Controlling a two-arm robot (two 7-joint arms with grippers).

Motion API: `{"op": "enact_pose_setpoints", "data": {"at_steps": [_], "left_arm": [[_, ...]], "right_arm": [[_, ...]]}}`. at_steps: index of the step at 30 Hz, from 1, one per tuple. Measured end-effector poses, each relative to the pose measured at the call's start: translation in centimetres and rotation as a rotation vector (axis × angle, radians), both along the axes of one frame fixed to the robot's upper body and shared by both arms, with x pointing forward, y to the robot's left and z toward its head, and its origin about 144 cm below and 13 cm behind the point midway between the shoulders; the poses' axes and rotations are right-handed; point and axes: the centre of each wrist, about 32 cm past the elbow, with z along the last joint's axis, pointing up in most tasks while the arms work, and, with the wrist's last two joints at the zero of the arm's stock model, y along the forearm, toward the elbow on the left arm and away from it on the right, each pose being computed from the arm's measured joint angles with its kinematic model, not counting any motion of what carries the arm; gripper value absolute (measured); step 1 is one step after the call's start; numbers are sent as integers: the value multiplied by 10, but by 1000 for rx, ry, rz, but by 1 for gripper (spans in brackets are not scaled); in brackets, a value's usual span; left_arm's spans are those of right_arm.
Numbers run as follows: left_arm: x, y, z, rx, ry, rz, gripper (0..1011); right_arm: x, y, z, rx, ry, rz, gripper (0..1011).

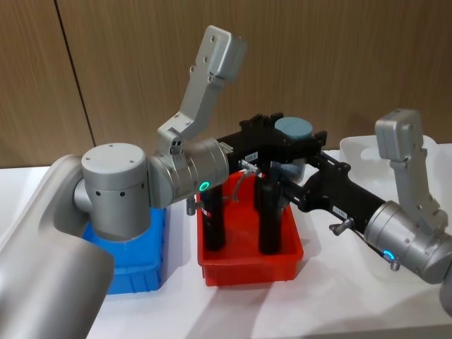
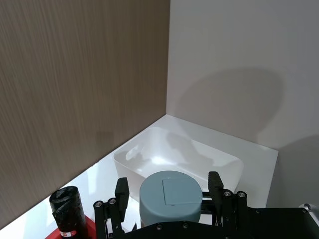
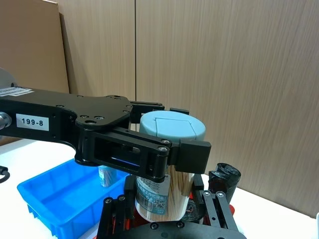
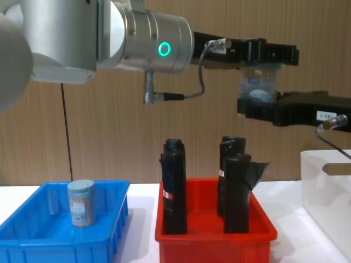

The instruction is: Pick the cotton swabs from the blue box and place them into the white box.

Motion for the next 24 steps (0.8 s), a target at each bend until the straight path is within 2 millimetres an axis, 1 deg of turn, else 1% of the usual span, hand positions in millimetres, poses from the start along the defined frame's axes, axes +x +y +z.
{"op": "enact_pose_setpoints", "data": {"at_steps": [11, 19, 24], "left_arm": [[0, 0, 0, 0, 0, 0, 1004], [0, 0, 0, 0, 0, 0, 1004], [0, 0, 0, 0, 0, 0, 1004]], "right_arm": [[-1, -2, -6, -1, 14, -20, 668], [-3, -9, -15, 2, 40, -56, 668], [-4, -17, -21, 3, 58, -98, 668]]}}
